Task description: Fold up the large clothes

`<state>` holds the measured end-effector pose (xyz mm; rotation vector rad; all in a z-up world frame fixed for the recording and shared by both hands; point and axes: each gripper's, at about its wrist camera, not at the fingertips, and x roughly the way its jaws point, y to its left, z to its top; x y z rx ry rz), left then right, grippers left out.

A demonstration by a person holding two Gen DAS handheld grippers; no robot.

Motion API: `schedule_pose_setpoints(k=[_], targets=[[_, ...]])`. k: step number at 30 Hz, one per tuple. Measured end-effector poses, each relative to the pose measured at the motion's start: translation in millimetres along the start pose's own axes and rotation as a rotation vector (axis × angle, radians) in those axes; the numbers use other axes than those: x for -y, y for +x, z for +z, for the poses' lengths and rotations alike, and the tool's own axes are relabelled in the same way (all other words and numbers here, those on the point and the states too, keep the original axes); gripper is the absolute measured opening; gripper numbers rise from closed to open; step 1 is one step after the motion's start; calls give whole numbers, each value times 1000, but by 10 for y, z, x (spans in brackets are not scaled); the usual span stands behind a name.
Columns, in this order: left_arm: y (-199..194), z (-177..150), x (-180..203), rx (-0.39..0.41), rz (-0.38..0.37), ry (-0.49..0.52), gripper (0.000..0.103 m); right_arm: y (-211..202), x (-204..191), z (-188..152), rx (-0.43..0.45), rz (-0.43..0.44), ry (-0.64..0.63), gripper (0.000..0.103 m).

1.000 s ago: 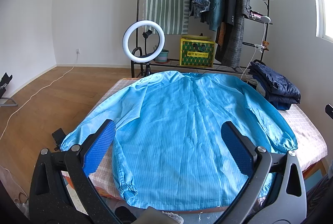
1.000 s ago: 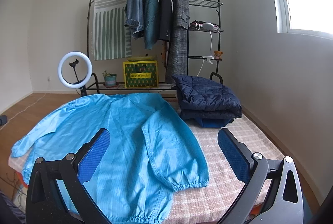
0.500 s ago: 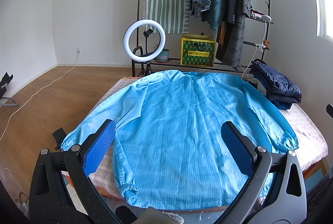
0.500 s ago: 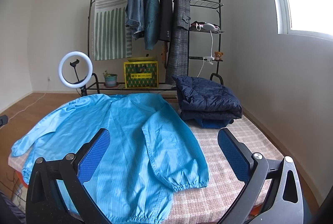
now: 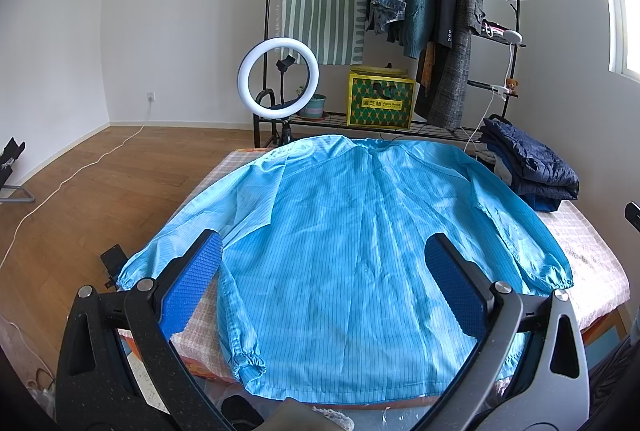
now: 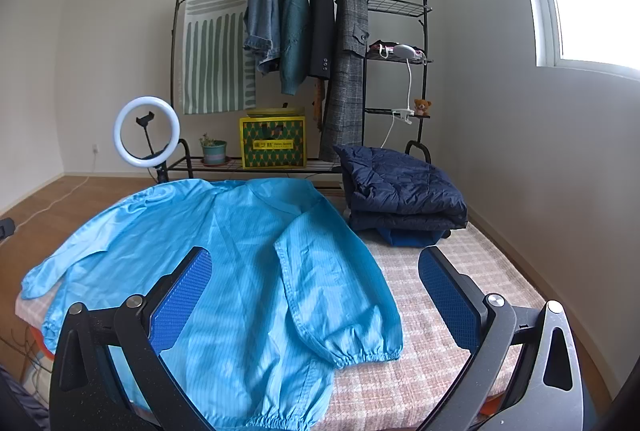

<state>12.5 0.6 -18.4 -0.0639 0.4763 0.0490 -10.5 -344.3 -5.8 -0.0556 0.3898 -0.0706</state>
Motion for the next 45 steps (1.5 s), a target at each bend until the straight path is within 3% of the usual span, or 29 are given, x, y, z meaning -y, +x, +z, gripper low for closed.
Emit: schedule_pose_setpoints(k=[30,40,42,45], targets=[[21,-13,-19,-1,1,-4,103,41,16,-37,-4,-11,-20,103],[53,-23,-275,-9,28,-54,103,-25,-124,39,-7,-53,-51,103],[34,2,-364,1,58,-56,103,-122,-135,101,-12,-32,-19,103],[-76,81,-587,17,37,-104,103,-340,-144,246,-10,11,27,103]])
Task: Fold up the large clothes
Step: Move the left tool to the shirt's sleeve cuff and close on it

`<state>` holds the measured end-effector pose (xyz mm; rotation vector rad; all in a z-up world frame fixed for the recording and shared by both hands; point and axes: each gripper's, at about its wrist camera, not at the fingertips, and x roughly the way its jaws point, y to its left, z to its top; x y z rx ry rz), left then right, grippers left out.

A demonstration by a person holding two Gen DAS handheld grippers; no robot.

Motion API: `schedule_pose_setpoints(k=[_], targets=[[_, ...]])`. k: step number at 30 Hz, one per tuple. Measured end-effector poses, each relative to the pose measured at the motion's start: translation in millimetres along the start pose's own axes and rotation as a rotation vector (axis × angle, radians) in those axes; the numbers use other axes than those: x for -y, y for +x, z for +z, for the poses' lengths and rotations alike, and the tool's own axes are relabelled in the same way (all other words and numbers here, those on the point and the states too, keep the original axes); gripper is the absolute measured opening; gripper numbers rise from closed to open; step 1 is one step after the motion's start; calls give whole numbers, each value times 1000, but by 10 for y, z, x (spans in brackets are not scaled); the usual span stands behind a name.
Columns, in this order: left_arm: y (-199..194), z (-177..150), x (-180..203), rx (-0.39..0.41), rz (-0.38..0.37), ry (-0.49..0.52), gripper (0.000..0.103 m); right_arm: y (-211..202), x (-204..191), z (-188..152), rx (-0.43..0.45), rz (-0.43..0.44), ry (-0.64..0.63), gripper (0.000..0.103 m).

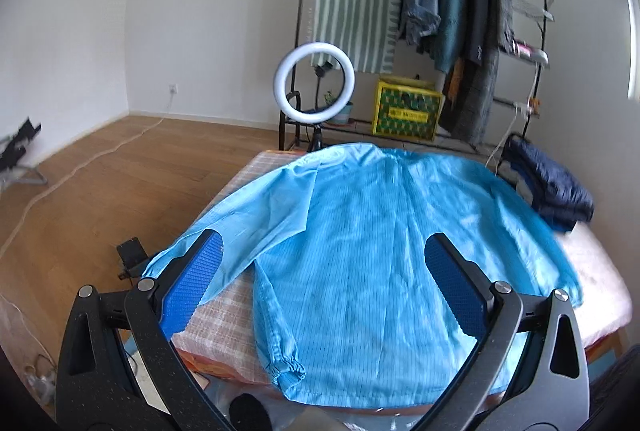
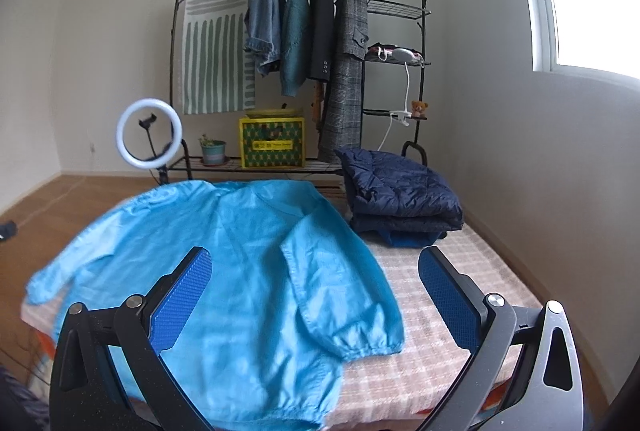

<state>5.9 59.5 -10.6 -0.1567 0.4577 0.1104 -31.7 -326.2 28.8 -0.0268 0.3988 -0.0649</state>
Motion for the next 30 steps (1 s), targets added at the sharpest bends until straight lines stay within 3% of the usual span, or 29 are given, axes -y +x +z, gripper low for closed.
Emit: schedule_pose_setpoints(k=[3,9,14,17,21,30], targets=[[-147,162,-245,22,-33,-60,102,-225,-35,199,10,64,36,103],[-345,495,-725,80,27,-72,101,-501,-372,512,88,169,-27,103],[-281,648,-1098,37,50,-120,92,-494,-590,620,123,252,-33,103],[-232,644,-1284,16,73,-148,89,-379,-647,679,82,335,-1,103],[-171,571,-1463,-40,67,-205,78,-227,-686,745,47,413,26,103],[-88,407,-1787,-126,133,-272,77,56,-909,867,-14,496,14,98]])
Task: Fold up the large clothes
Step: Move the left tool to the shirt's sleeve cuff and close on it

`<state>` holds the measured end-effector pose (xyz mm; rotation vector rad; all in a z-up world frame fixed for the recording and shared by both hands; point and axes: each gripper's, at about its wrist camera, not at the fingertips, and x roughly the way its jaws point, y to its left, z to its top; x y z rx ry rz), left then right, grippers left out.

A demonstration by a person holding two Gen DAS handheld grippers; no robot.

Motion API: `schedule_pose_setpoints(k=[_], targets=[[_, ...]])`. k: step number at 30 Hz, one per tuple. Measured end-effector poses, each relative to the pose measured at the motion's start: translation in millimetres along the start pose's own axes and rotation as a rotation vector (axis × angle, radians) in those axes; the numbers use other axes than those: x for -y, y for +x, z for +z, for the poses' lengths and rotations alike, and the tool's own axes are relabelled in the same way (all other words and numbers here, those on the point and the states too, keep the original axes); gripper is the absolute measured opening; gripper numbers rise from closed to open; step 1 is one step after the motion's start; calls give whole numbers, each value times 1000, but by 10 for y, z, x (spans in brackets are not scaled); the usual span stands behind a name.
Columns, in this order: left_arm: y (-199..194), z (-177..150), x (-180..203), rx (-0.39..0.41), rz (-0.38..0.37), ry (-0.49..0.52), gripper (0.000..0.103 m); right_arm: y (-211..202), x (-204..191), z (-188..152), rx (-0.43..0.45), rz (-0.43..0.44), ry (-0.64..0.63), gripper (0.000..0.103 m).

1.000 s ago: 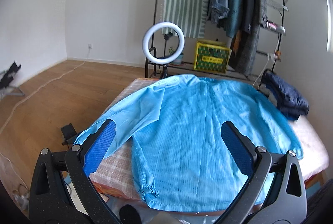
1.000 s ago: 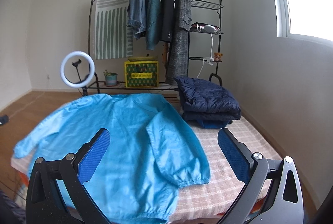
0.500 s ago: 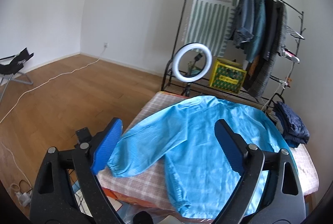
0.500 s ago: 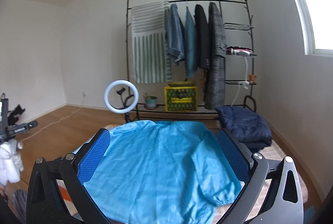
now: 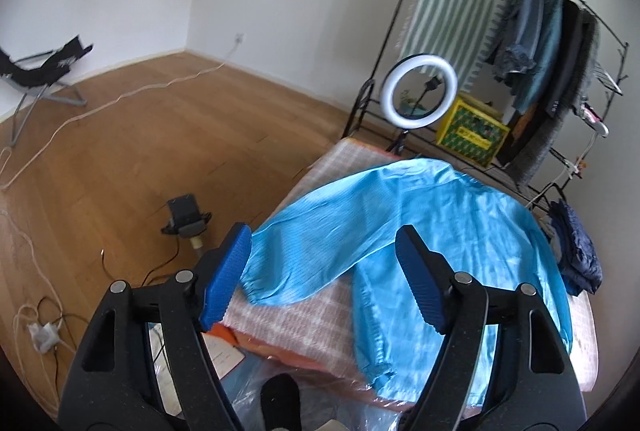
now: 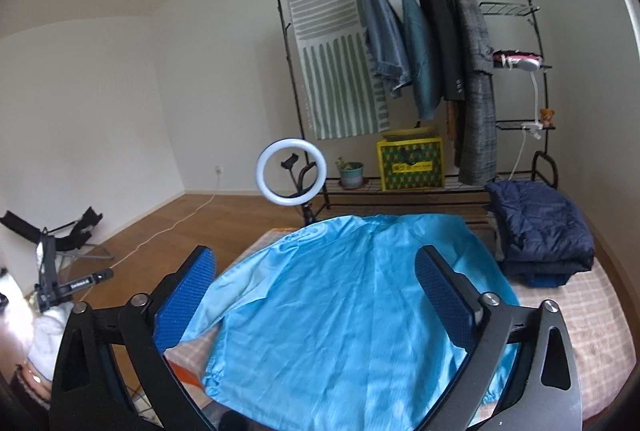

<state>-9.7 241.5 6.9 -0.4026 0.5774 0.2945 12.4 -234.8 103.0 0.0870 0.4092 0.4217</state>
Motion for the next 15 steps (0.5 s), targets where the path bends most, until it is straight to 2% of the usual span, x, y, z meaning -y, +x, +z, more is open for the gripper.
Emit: schedule_pose_setpoints(k=[5,6,9,15], targets=[[233,-108,-242,-79,59,-82,77,232,-12,-45,-40,49,-13,98],[291,-141,-306,-104,56,-109,77,282,-7,-57,-53,66,-8,98],[436,-227,-454,-165,33,-196,77,411,29,-62,-88,96,4,87],[735,-315,-652,-265,58,-297,77,622,105,-135,-120,137,21,85]])
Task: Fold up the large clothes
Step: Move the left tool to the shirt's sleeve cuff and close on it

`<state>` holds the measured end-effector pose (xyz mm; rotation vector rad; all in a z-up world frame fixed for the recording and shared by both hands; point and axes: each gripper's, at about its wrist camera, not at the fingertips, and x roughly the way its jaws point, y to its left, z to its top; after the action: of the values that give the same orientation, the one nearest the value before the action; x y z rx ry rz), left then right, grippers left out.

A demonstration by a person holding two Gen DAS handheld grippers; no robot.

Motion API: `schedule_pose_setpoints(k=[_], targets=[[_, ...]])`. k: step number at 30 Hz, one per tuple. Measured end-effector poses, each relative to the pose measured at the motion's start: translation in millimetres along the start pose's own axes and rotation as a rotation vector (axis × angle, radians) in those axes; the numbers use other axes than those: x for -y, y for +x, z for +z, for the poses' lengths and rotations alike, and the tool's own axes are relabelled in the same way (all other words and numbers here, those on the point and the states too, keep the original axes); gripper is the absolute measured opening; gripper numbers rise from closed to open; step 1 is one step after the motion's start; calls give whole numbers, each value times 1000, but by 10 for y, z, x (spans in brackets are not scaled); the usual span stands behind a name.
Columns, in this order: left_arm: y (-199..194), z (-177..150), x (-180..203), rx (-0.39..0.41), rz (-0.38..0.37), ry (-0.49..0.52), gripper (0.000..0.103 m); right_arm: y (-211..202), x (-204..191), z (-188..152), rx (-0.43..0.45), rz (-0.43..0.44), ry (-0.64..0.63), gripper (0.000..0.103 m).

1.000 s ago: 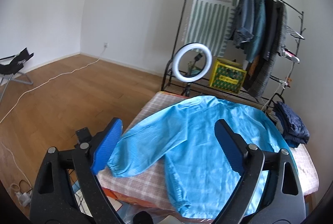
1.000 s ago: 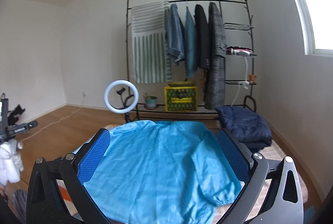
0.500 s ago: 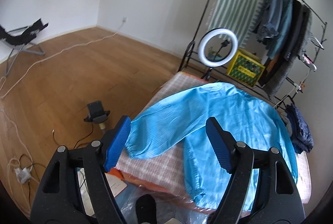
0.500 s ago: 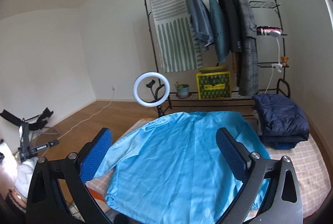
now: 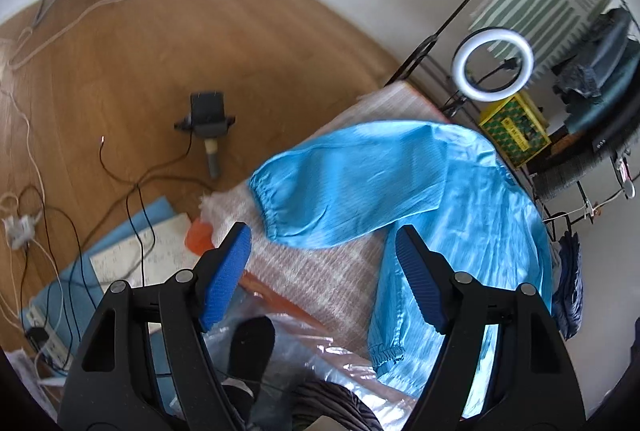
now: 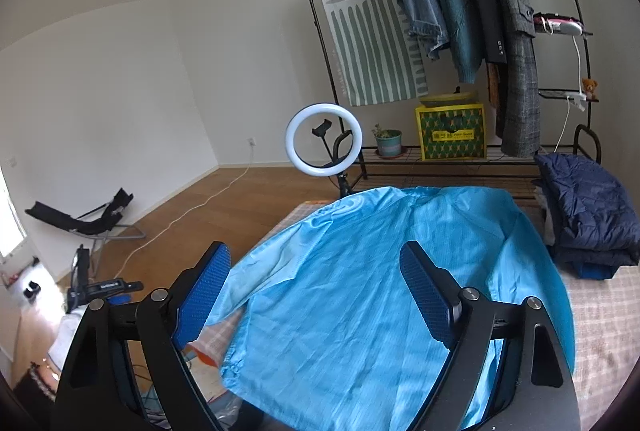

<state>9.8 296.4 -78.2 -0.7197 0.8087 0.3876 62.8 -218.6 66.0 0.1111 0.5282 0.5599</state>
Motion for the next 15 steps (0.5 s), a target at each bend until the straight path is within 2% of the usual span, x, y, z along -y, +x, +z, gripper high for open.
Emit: schedule_pose_setpoints(k=[6,9,15], targets=[[581,141,-57,-98,47,-43,77,318,104,-192,-83,-12,21,84],[897,141,-139,-135,63,-60,77,547,143,-305,-146,-22,38,77],[1476,227,-403,-186,76,-98,77,976,50,-531,-253,-28,36,72]])
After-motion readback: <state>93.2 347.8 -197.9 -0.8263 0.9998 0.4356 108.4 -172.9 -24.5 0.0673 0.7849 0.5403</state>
